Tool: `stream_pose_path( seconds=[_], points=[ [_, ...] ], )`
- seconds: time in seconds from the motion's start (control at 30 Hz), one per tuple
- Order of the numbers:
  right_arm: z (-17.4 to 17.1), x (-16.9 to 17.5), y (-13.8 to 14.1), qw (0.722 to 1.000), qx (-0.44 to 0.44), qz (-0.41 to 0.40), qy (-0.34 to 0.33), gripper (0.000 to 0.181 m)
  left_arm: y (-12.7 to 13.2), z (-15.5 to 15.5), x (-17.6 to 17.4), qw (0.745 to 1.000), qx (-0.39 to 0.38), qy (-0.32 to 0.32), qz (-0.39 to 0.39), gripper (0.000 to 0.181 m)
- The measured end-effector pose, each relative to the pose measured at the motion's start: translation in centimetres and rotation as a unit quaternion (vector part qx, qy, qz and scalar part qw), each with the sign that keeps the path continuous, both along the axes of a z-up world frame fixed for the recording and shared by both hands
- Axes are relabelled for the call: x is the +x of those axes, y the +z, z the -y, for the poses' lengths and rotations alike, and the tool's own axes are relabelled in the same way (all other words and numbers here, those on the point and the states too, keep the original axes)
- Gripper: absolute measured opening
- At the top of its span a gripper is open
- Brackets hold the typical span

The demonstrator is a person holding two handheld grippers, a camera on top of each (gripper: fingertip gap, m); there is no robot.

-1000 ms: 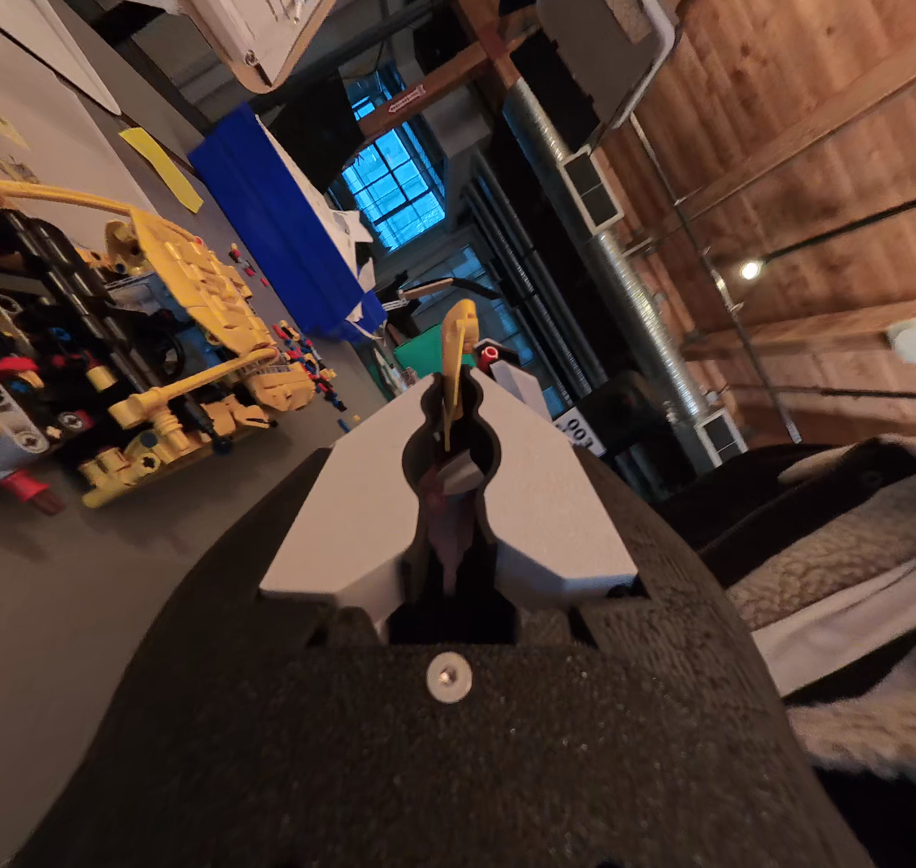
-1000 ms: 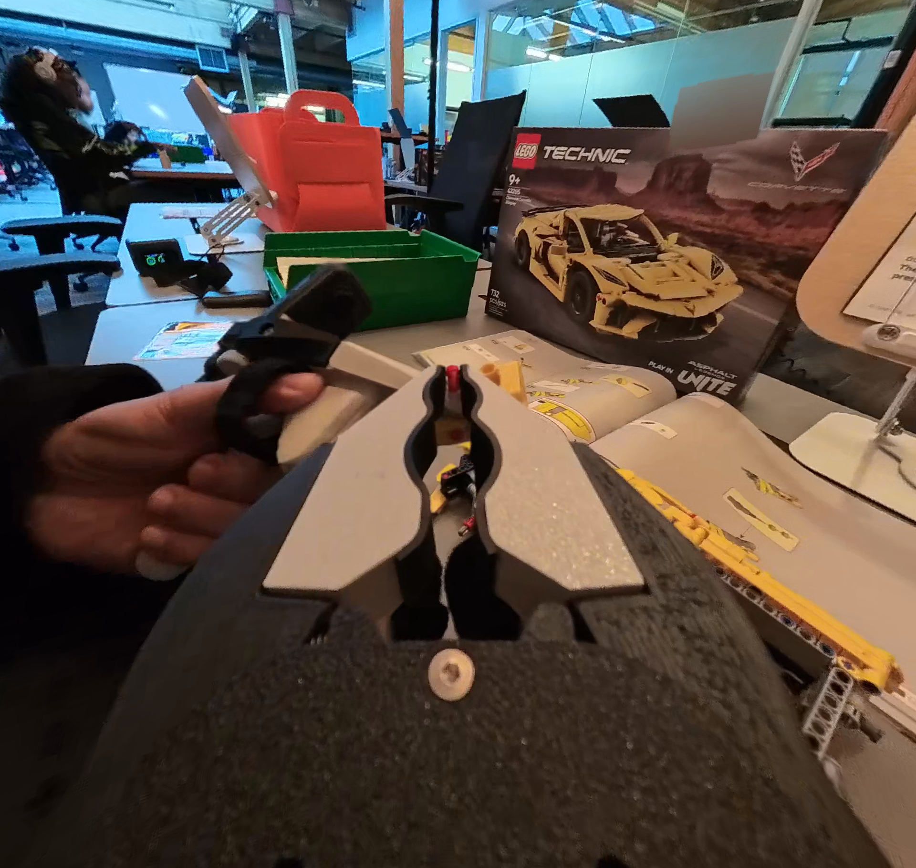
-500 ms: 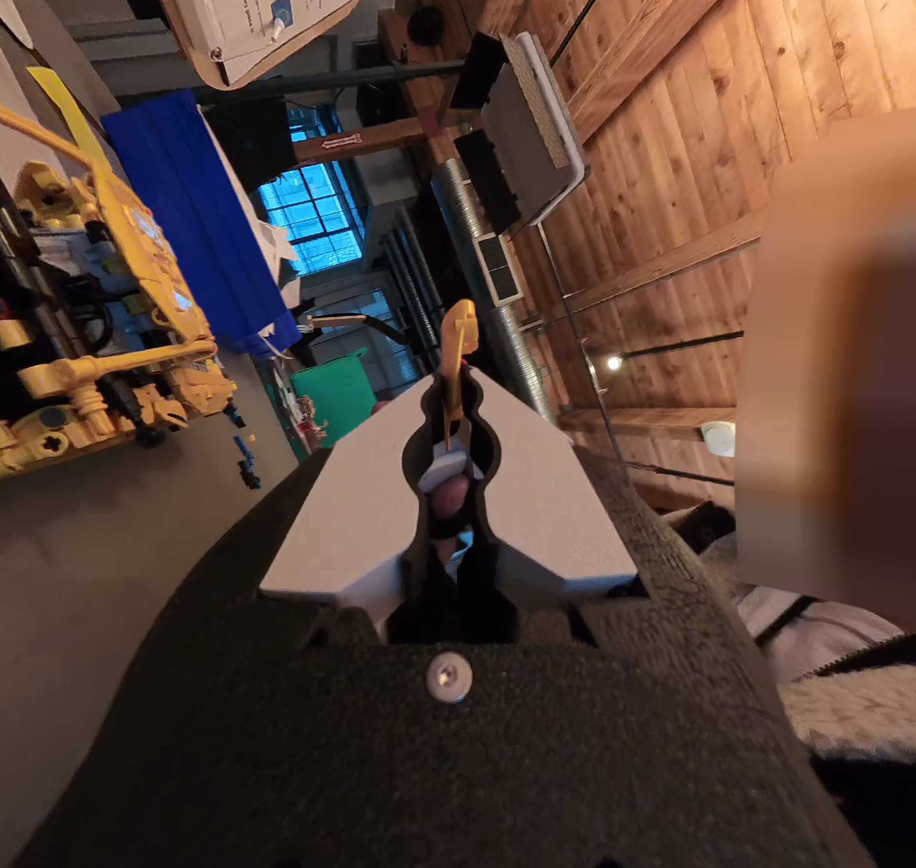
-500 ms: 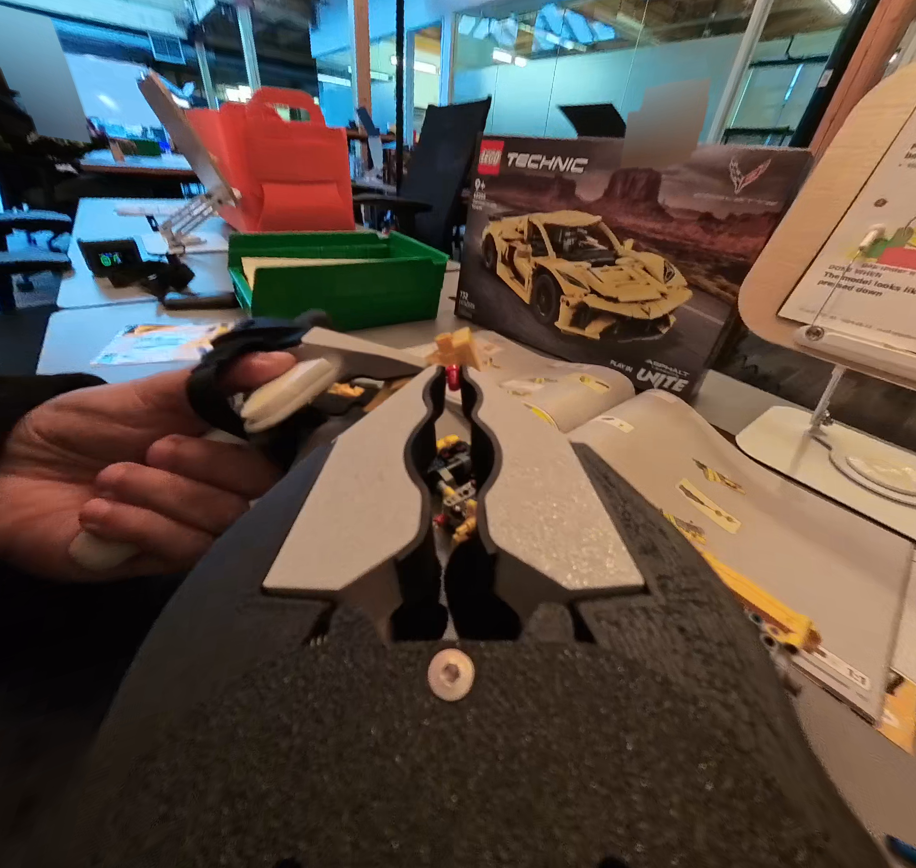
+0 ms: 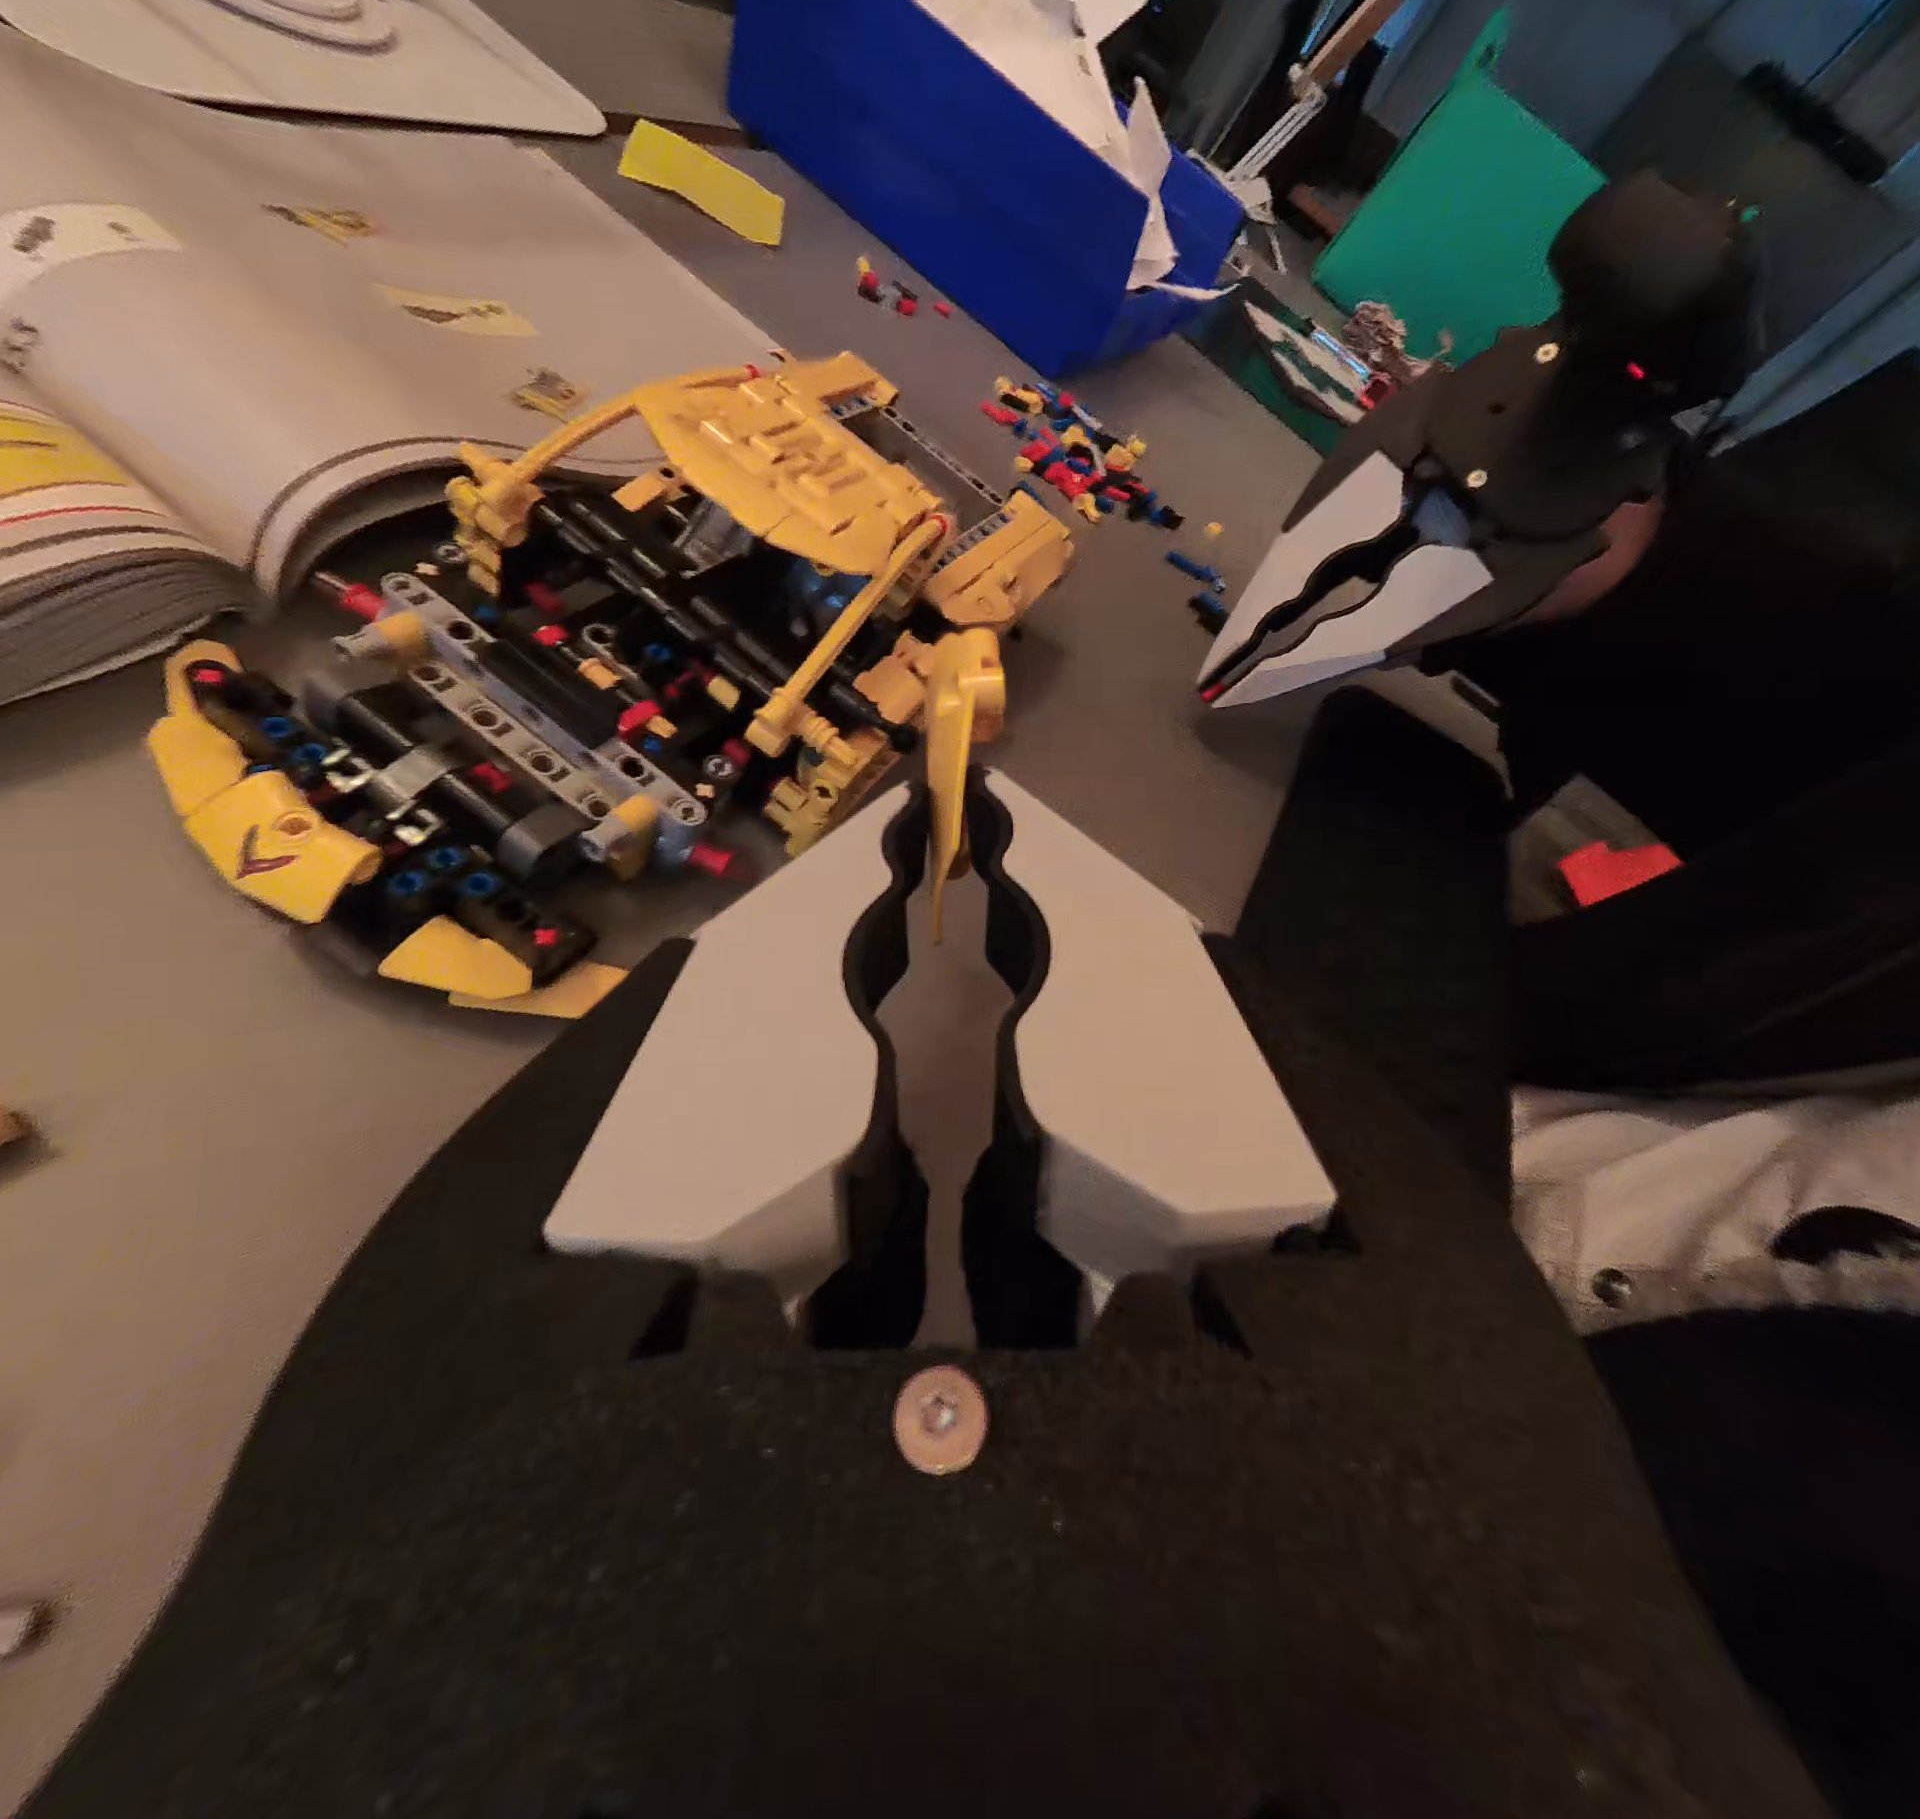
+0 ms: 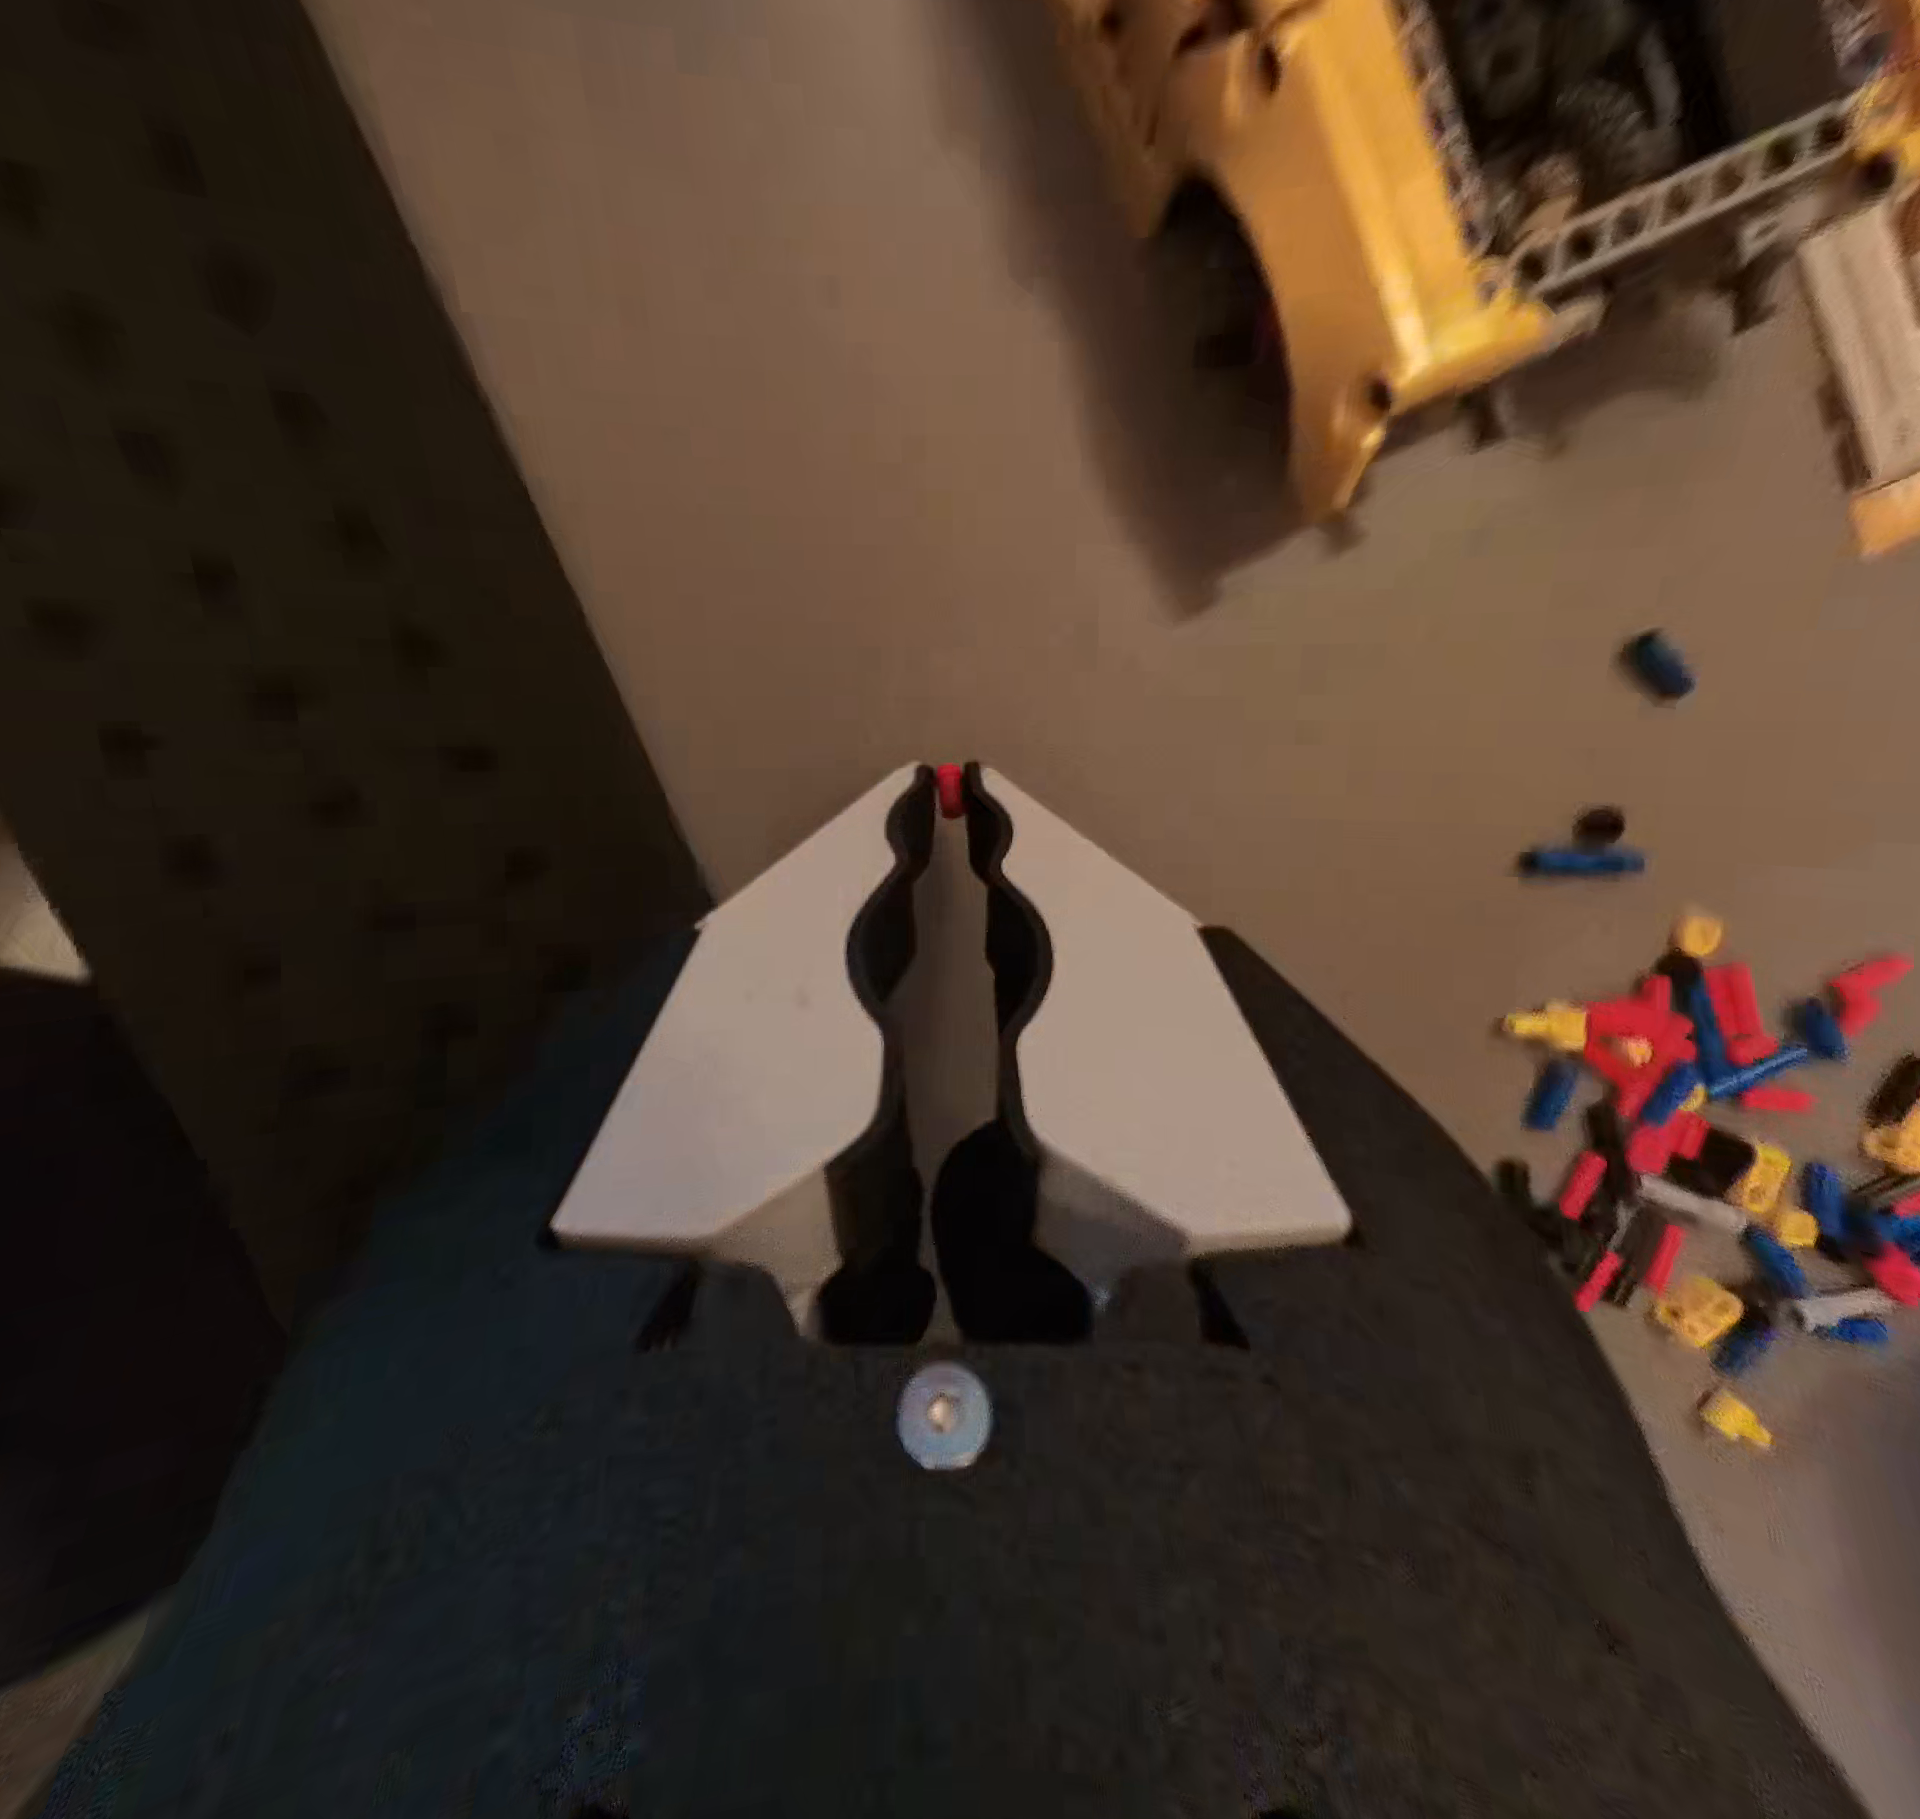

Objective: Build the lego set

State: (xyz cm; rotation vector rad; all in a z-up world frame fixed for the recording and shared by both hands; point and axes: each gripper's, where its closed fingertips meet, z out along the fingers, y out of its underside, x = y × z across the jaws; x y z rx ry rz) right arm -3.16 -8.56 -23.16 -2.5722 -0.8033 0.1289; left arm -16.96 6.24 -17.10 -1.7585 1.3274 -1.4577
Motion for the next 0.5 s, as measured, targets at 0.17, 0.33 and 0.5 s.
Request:
stream_pose_path(
  seconds=[0.17, 0.33, 0.5],
  points=[
    [2.1, 1.2, -0.9, 0.998, -0.049, 0.039, 0.024, 0.005, 0.1, 0.3, 0.2, 1.0, 0.009, 0.0, 0.005, 0.007],
    [2.3, 1.7, -1.5, 0.995, -0.065, 0.061, 0.033, 0.006, 0.9, -0.5, -0.2, 0.999, -0.011, 0.019, 0.027, 0.007],
    [2.7, 2.3, -1.5, 0.994, -0.087, 0.065, 0.024, 0.011, 1.0, -0.4, -0.2, 0.999, -0.015, 0.017, 0.031, 0.007]
  ],
)
